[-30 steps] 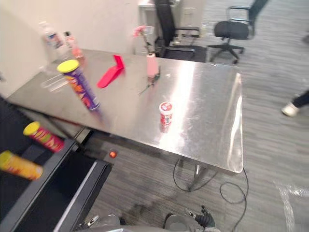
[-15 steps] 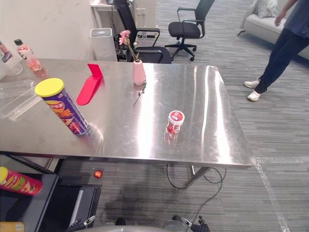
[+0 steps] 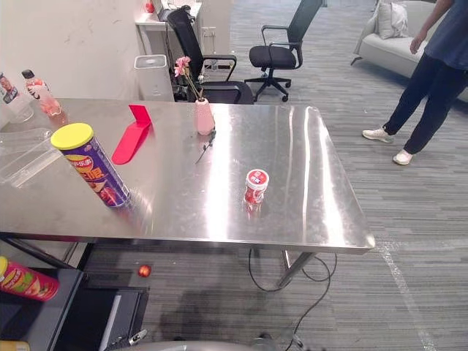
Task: Put the gum and the chips on the shelf.
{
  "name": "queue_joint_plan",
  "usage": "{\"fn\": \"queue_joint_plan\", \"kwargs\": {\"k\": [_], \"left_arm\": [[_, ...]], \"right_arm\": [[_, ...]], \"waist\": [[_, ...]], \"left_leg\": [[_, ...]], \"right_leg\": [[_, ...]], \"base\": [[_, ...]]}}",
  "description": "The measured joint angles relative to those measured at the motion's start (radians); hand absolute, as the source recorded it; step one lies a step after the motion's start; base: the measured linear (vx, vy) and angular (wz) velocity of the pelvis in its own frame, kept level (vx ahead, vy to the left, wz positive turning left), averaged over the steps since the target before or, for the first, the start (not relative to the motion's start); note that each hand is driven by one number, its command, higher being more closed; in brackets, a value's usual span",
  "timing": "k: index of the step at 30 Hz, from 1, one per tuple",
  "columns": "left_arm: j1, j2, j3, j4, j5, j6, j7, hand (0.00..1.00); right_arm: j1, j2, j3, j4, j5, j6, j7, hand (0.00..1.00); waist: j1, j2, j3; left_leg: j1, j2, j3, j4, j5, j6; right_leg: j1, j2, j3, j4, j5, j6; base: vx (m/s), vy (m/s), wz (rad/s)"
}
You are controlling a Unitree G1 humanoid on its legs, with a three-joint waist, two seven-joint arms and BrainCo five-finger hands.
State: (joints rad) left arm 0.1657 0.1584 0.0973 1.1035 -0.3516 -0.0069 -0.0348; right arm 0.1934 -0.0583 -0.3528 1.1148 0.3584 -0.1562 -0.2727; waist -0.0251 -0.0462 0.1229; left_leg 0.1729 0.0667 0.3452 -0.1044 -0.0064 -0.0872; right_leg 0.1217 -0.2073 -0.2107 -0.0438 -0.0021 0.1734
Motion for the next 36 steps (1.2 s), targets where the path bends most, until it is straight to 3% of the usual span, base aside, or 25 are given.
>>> {"fn": "queue_joint_plan", "kwargs": {"k": [5, 11, 13, 16, 21, 26, 31, 33, 36], "left_arm": [[0.027, -0.012, 0.086, -0.039, 0.004, 0.026, 0.012, 0.00], [0.040, -0.024, 0.125, -0.079, 0.011, 0.040, 0.008, 0.00], [0.045, -0.029, 0.133, -0.083, 0.011, 0.039, 0.008, 0.00], [0.069, -0.032, 0.131, -0.090, 0.011, 0.039, 0.009, 0.00], [0.100, -0.037, 0.103, -0.130, 0.020, 0.038, 0.010, 0.00], [0.114, -0.038, 0.089, -0.139, 0.050, 0.039, 0.011, 0.00], [0.114, -0.032, 0.074, -0.150, 0.062, 0.039, 0.011, 0.00], [0.114, -0.027, 0.065, -0.151, 0.062, 0.038, 0.021, 0.00], [0.114, -0.023, 0.061, -0.150, 0.064, 0.030, 0.032, 0.00]], "right_arm": [[-0.006, -0.055, -0.287, -0.058, 0.153, -0.003, -0.048, 0.00], [-0.037, -0.199, -0.474, -0.210, 0.169, -0.033, -0.046, 0.00], [-0.073, -0.252, -0.508, -0.278, 0.153, -0.063, -0.045, 0.00], [-0.121, -0.276, -0.488, -0.427, 0.128, -0.088, -0.045, 0.00], [-0.144, -0.306, -0.410, -0.688, 0.015, -0.106, -0.039, 0.00], [-0.157, -0.321, -0.349, -0.900, -0.088, -0.136, 0.020, 0.00], [-0.150, -0.342, -0.223, -1.118, -0.165, -0.136, 0.174, 0.00], [-0.149, -0.372, -0.152, -1.187, -0.165, -0.128, 0.276, 0.00], [-0.144, -0.385, -0.108, -1.227, -0.161, -0.093, 0.385, 0.00]], "waist": [[0.000, -0.014, -0.009], [-0.004, -0.017, -0.016], [-0.008, -0.017, -0.016], [-0.030, -0.013, -0.020], [-0.027, -0.004, -0.025], [-0.030, -0.001, -0.026], [-0.041, -0.003, -0.026], [-0.044, -0.004, -0.025], [-0.041, -0.011, -0.025]], "left_leg": [[0.023, 0.007, 0.032, 0.002, -0.020, -0.009], [0.028, 0.003, 0.057, 0.001, -0.035, -0.011], [0.027, 0.002, 0.060, 0.004, -0.037, -0.012], [0.024, 0.002, 0.064, 0.006, -0.038, -0.012], [0.021, 0.003, 0.079, 0.006, -0.041, -0.014], [0.010, 0.003, 0.087, 0.006, -0.043, -0.014], [0.000, 0.003, 0.094, 0.007, -0.042, -0.013], [-0.001, 0.004, 0.094, 0.007, -0.042, -0.013], [-0.004, 0.005, 0.093, 0.007, -0.042, -0.013]], "right_leg": [[0.006, 0.010, 0.036, -0.022, 0.009, -0.002], [-0.003, 0.009, 0.054, -0.024, 0.008, -0.003], [-0.006, 0.009, 0.055, -0.024, 0.008, -0.003], [-0.014, 0.009, 0.057, -0.022, 0.008, -0.003], [-0.028, 0.010, 0.066, -0.013, 0.007, -0.005], [-0.054, 0.010, 0.080, -0.001, 0.005, -0.008], [-0.075, 0.011, 0.084, 0.012, 0.005, -0.008], [-0.076, 0.011, 0.082, 0.014, 0.005, -0.008], [-0.079, 0.012, 0.079, 0.016, 0.005, -0.008]], "base": [[0.05, 0.006, -0.22], [0.02, 0.013, -0.15], [0.02, -0.001, -0.05], [0.01, -0.009, -0.03], [-0.01, -0.014, -0.07], [-0.02, -0.015, -0.09], [-0.01, -0.016, -0.05], [0.00, 0.000, 0.00], [0.00, 0.000, 0.00]]}}
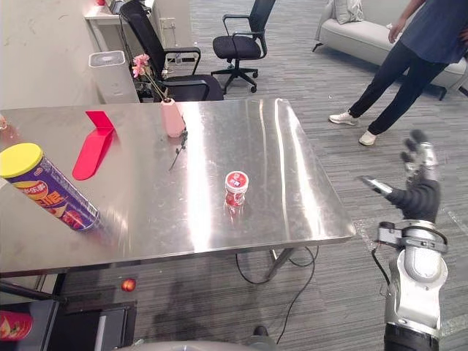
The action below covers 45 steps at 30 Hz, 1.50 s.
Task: Put the gum and the chips on the shelf.
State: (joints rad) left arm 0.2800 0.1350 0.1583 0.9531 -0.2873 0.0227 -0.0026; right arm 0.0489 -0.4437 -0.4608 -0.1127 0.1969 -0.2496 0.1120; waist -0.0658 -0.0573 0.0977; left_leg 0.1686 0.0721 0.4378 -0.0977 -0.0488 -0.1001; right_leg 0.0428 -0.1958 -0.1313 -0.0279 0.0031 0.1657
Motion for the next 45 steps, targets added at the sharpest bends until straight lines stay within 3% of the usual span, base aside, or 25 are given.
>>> {"fn": "queue_joint_plan", "kwargs": {"k": [3, 9, 18, 24, 35, 42, 45], "left_arm": [[0.000, 0.006, -0.008, 0.000, 0.010, -0.015, 0.007, 0.00], [-0.001, 0.018, -0.036, 0.000, 0.028, -0.028, 0.026, 0.00], [-0.004, 0.024, -0.057, 0.000, 0.027, -0.029, 0.026, 0.00], [-0.012, 0.026, -0.082, -0.002, 0.024, -0.034, 0.031, 0.00], [-0.025, 0.028, -0.104, -0.005, 0.020, -0.034, 0.038, 0.00], [-0.025, 0.034, -0.121, -0.008, 0.020, -0.033, 0.038, 0.00], [-0.027, 0.034, -0.123, -0.012, 0.020, -0.033, 0.038, 0.00]], "right_arm": [[0.018, -0.027, 0.043, -0.013, 0.001, 0.024, 0.051, 0.00], [0.037, -0.030, 0.107, -0.081, 0.011, 0.071, 0.083, 0.00], [0.046, -0.031, 0.172, -0.090, 0.044, 0.098, 0.115, 0.00], [0.076, -0.031, 0.239, -0.108, -0.004, 0.109, 0.159, 0.00], [0.065, -0.073, 0.295, -0.070, -0.044, 0.113, 0.124, 0.00], [0.046, -0.077, 0.320, -0.026, -0.198, 0.107, 0.078, 0.00], [0.025, -0.097, 0.322, -0.024, -0.201, 0.107, 0.051, 0.00]], "waist": [[0.001, -0.005, 0.002], [-0.001, -0.010, 0.006], [-0.003, -0.006, 0.015], [-0.001, 0.005, 0.044], [0.015, 0.014, 0.055], [0.018, 0.016, 0.063], [0.018, 0.018, 0.079]], "left_leg": [[-0.004, 0.001, -0.002, 0.000, 0.000, 0.000], [-0.005, 0.007, -0.003, 0.000, 0.000, 0.000], [-0.007, 0.010, 0.009, 0.000, 0.000, 0.000], [-0.008, 0.009, 0.008, 0.000, 0.000, 0.000], [-0.027, 0.009, -0.034, 0.000, 0.004, 0.006], [-0.030, 0.008, -0.043, 0.000, 0.005, 0.007], [-0.031, 0.003, -0.045, 0.000, 0.008, 0.011]], "right_leg": [[-0.006, -0.001, -0.007, 0.007, 0.000, 0.000], [-0.009, 0.000, -0.025, 0.015, 0.000, 0.000], [-0.021, 0.002, -0.023, 0.022, 0.000, 0.000], [-0.023, 0.000, -0.027, 0.029, 0.000, 0.000], [-0.017, -0.003, -0.076, 0.033, -0.001, 0.000], [-0.018, -0.007, -0.086, 0.044, -0.001, 0.000], [-0.020, -0.011, -0.087, 0.046, -0.001, 0.000]], "base": [[0.00, 0.000, 0.00], [-0.01, -0.022, 0.01], [-0.01, -0.016, -0.03], [0.00, -0.003, -0.01], [0.00, -0.021, 0.11], [0.00, -0.010, 0.03], [-0.02, -0.008, 0.01]]}}
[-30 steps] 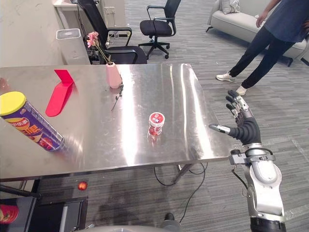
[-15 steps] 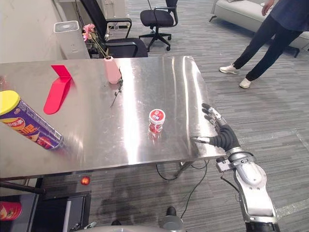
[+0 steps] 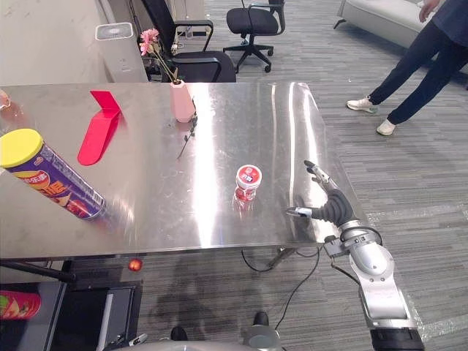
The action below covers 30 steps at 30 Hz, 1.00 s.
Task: Put the gum and the chips on the shelf.
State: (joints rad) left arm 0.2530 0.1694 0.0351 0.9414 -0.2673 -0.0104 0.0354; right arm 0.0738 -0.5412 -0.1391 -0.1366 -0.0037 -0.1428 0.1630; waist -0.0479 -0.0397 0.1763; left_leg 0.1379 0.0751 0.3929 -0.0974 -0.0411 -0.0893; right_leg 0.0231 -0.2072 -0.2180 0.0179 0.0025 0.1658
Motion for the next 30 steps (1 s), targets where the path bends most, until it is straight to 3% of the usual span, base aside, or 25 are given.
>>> {"fn": "queue_joint_plan", "kwargs": {"k": [4, 11, 30], "left_arm": [[-0.006, 0.003, -0.003, 0.000, 0.000, 0.001, 0.000, 0.00], [-0.014, 0.007, -0.010, -0.006, 0.000, 0.006, 0.000, 0.00], [-0.019, 0.012, -0.028, -0.006, -0.003, 0.011, 0.001, 0.00]], "right_arm": [[-0.017, -0.001, 0.001, 0.028, 0.000, -0.001, -0.011, 0.00], [-0.056, -0.001, 0.034, 0.063, -0.001, -0.001, -0.011, 0.00], [-0.157, -0.001, 0.130, 0.074, -0.035, -0.004, -0.001, 0.00]], "waist": [[-0.001, -0.001, 0.005], [0.023, -0.003, 0.007], [0.026, -0.004, 0.034]], "left_leg": [[-0.014, -0.008, -0.022, 0.000, 0.009, 0.009], [-0.018, -0.014, -0.032, 0.000, 0.014, 0.014], [-0.048, -0.019, -0.076, -0.001, 0.036, 0.021]], "right_leg": [[-0.003, -0.003, -0.014, 0.000, 0.000, 0.000], [-0.002, -0.009, -0.021, 0.000, 0.000, 0.000], [0.001, -0.014, -0.059, -0.008, 0.000, -0.001]], "base": [[-0.03, -0.016, 0.13], [-0.02, -0.014, 0.04], [-0.01, -0.014, 0.06]]}}
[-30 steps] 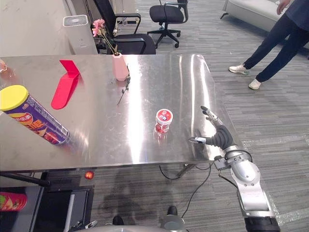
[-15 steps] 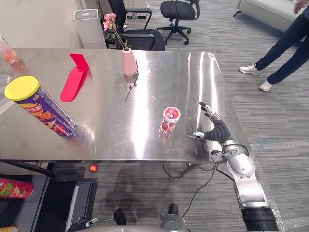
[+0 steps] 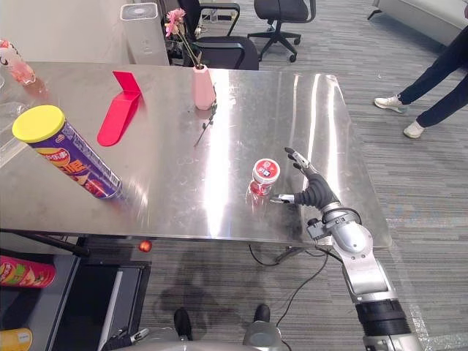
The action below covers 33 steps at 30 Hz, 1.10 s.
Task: Put the gum and the chips on the shelf.
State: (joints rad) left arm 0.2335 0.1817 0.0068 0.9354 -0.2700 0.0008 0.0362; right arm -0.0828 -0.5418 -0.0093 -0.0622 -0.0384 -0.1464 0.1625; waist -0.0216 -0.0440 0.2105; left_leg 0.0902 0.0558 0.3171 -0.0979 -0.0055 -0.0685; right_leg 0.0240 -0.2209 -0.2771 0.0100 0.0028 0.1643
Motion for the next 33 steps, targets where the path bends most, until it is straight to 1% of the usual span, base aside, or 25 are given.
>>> {"fn": "queue_joint_plan", "kwargs": {"k": [3, 11, 16, 25, 33], "left_arm": [[0.000, 0.000, 0.000, 0.000, 0.000, -0.001, 0.000, 0.00], [-0.001, 0.000, -0.002, -0.001, 0.000, -0.004, 0.001, 0.00], [-0.001, 0.001, -0.002, -0.017, 0.000, -0.004, 0.001, 0.00], [-0.001, 0.001, -0.004, -0.019, -0.001, -0.004, 0.001, 0.00], [-0.003, 0.000, -0.004, -0.028, -0.016, -0.009, 0.001, 0.00]], "right_arm": [[0.000, 0.001, 0.021, 0.001, -0.002, 0.000, 0.000, 0.00], [-0.016, 0.001, 0.026, 0.038, -0.002, -0.001, 0.000, 0.00], [-0.027, 0.002, 0.028, 0.041, -0.003, -0.001, 0.000, 0.00], [-0.038, 0.002, 0.046, 0.061, -0.003, -0.002, -0.001, 0.00], [-0.078, 0.002, 0.055, 0.079, -0.003, -0.008, -0.001, 0.00]], "waist": [[0.001, 0.000, 0.002], [0.002, 0.001, 0.006], [0.004, 0.001, 0.024], [0.004, 0.003, 0.026], [0.005, 0.007, 0.052]], "left_leg": [[0.000, 0.000, 0.000, 0.000, 0.000, 0.000], [0.000, 0.000, 0.000, 0.000, 0.001, 0.000], [-0.001, 0.000, -0.002, 0.000, 0.001, 0.000], [-0.006, 0.000, -0.018, 0.000, 0.004, 0.000], [-0.009, 0.001, -0.031, -0.002, 0.012, 0.000]], "right_leg": [[0.001, 0.000, 0.000, -0.003, 0.000, 0.000], [0.003, 0.001, 0.000, -0.007, 0.000, 0.000], [0.004, 0.002, -0.001, -0.007, 0.000, 0.000], [0.009, 0.001, -0.017, -0.007, 0.000, -0.001], [0.015, 0.001, -0.030, -0.008, -0.001, -0.002]], "base": [[0.00, 0.000, 0.00], [0.00, 0.000, 0.00], [0.00, 0.000, 0.00], [0.00, -0.002, 0.04], [-0.02, -0.012, 0.05]]}}
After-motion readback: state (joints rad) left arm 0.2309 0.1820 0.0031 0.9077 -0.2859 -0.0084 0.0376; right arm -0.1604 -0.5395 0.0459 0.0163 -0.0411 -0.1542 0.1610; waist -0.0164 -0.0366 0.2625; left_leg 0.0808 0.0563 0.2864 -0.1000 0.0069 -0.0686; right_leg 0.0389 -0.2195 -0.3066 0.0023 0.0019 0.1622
